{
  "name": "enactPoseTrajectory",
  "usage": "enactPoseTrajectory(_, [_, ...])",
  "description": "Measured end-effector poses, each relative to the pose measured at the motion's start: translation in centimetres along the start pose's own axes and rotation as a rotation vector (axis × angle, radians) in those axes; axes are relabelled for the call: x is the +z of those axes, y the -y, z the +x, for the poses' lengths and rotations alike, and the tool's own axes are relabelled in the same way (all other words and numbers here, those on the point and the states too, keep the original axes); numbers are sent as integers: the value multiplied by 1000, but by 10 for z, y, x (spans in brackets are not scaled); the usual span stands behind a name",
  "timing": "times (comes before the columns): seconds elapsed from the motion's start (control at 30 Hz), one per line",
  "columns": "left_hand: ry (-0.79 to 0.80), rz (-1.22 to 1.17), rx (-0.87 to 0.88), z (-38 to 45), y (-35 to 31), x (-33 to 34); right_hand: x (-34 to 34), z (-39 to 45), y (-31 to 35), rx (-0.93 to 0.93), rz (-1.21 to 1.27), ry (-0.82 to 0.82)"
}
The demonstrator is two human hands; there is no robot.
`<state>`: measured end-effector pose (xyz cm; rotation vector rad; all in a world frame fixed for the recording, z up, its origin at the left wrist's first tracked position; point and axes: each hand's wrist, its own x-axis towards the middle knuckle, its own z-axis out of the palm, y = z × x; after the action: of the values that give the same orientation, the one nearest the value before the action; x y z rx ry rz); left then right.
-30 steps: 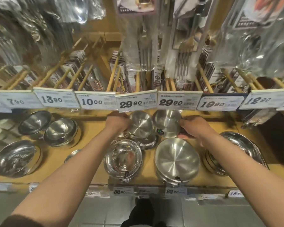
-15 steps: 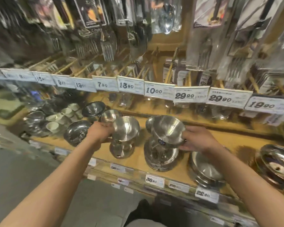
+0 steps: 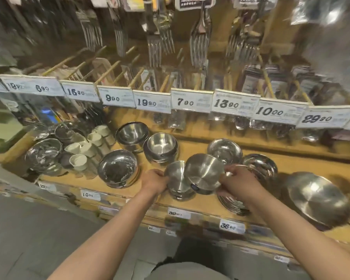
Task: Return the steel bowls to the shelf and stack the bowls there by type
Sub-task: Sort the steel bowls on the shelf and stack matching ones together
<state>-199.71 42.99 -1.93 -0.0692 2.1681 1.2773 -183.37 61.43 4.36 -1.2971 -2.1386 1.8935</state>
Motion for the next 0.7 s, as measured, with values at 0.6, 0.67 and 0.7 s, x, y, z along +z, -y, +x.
enactPoseTrajectory(0.6, [137, 374, 179, 24, 12, -4, 62, -1, -7, 123, 157, -144])
enactPoseTrajectory(0.67, [151, 405, 191, 24, 10, -6, 64, 4, -9, 120, 177, -142])
enactPoseTrajectory(0.7, [161, 420, 191, 24, 9, -7, 66, 7, -9, 117, 180, -141])
